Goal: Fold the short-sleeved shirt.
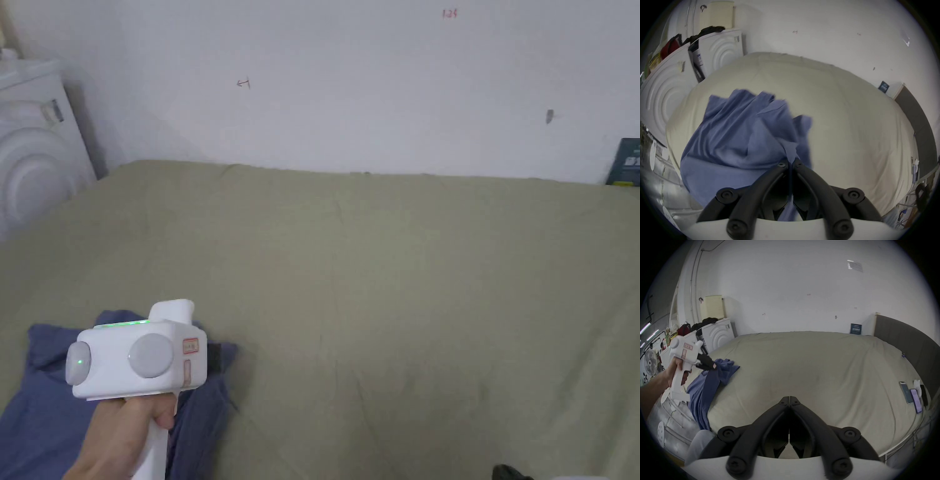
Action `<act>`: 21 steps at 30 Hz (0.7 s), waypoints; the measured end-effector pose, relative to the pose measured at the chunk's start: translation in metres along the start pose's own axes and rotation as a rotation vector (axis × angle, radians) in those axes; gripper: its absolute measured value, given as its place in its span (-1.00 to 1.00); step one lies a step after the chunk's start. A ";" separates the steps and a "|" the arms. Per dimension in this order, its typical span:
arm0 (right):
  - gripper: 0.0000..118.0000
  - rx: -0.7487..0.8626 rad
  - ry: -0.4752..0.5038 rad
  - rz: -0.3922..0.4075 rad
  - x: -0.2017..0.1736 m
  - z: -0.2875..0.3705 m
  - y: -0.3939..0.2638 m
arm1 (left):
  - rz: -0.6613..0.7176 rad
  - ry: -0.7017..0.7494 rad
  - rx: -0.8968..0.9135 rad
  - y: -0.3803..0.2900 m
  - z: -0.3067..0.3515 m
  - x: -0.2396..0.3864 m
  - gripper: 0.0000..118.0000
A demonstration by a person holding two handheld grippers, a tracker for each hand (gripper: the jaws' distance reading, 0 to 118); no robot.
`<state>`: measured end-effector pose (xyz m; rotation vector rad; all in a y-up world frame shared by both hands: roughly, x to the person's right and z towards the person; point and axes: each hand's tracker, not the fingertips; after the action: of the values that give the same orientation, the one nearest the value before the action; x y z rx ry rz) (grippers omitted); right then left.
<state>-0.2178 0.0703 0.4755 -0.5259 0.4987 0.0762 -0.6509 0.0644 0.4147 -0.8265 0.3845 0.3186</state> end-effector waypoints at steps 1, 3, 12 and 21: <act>-1.00 0.006 -0.017 0.005 0.006 0.002 0.000 | -0.027 -0.013 0.010 0.008 -0.003 0.022 -1.00; -1.00 0.022 -0.069 0.000 0.021 0.007 0.000 | -0.077 -0.066 0.017 0.023 -0.010 0.069 -1.00; -1.00 0.015 -0.229 -0.107 0.092 0.019 -0.008 | -0.291 -0.381 0.062 0.089 -0.047 0.314 -1.00; -1.00 -0.026 -0.319 -0.226 0.146 0.020 -0.020 | -0.471 -0.528 -0.020 0.036 -0.061 0.491 -1.00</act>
<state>-0.0765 0.0549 0.4302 -0.5804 0.1250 -0.0495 -0.2439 0.1025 0.1332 -0.7934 -0.3065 0.0906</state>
